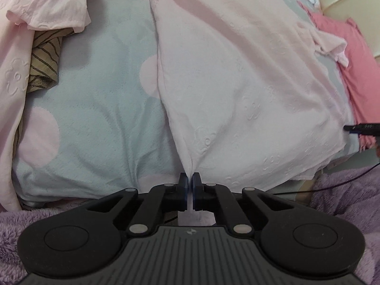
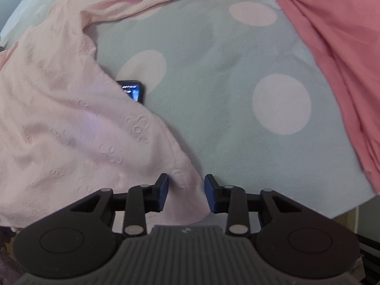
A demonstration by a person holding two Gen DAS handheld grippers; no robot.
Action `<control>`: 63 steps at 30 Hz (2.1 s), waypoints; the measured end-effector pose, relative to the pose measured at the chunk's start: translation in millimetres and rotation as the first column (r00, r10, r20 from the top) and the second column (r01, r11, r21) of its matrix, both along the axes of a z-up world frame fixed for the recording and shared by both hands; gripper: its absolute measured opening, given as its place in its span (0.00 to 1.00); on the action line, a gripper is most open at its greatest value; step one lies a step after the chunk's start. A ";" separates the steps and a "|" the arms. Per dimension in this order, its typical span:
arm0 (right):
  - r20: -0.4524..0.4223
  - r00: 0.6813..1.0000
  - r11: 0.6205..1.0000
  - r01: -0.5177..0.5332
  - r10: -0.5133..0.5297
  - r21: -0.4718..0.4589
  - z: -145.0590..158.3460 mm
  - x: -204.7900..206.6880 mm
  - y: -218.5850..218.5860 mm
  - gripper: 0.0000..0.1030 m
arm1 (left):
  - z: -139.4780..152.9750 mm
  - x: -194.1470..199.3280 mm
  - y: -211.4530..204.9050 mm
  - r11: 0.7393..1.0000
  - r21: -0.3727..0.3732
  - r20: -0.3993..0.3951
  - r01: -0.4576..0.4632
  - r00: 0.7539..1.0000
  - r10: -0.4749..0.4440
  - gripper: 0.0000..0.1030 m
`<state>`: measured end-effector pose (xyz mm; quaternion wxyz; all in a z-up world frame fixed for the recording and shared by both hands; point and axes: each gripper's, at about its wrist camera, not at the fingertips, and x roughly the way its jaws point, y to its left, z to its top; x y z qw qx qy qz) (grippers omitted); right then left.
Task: Fold clothes
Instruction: 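Lift the pink shirt up with both grippers and shake it out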
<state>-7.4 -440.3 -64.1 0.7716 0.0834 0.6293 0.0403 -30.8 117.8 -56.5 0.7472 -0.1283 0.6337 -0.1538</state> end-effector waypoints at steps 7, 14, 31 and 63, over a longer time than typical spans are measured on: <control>0.007 1.000 0.992 -0.007 0.006 0.125 15.8 -7.0 9.0 0.01 | 31.5 1.4 17.1 0.976 -0.202 0.070 -0.077 0.993 0.093 0.01; 0.297 0.948 0.938 0.004 -0.114 0.348 119.1 -26.0 2.0 0.01 | 114.2 15.0 70.0 0.900 -0.419 0.240 -0.122 0.941 0.239 0.01; 0.701 0.664 0.919 -0.055 -0.259 0.392 333.9 53.4 48.9 0.01 | 279.2 141.2 108.8 0.892 -0.424 0.538 -0.158 0.748 0.388 0.01; 0.798 0.560 0.971 0.054 -0.223 0.234 424.3 190.4 61.2 0.01 | 335.3 314.3 78.1 0.946 -0.302 0.546 -0.116 0.793 0.271 0.01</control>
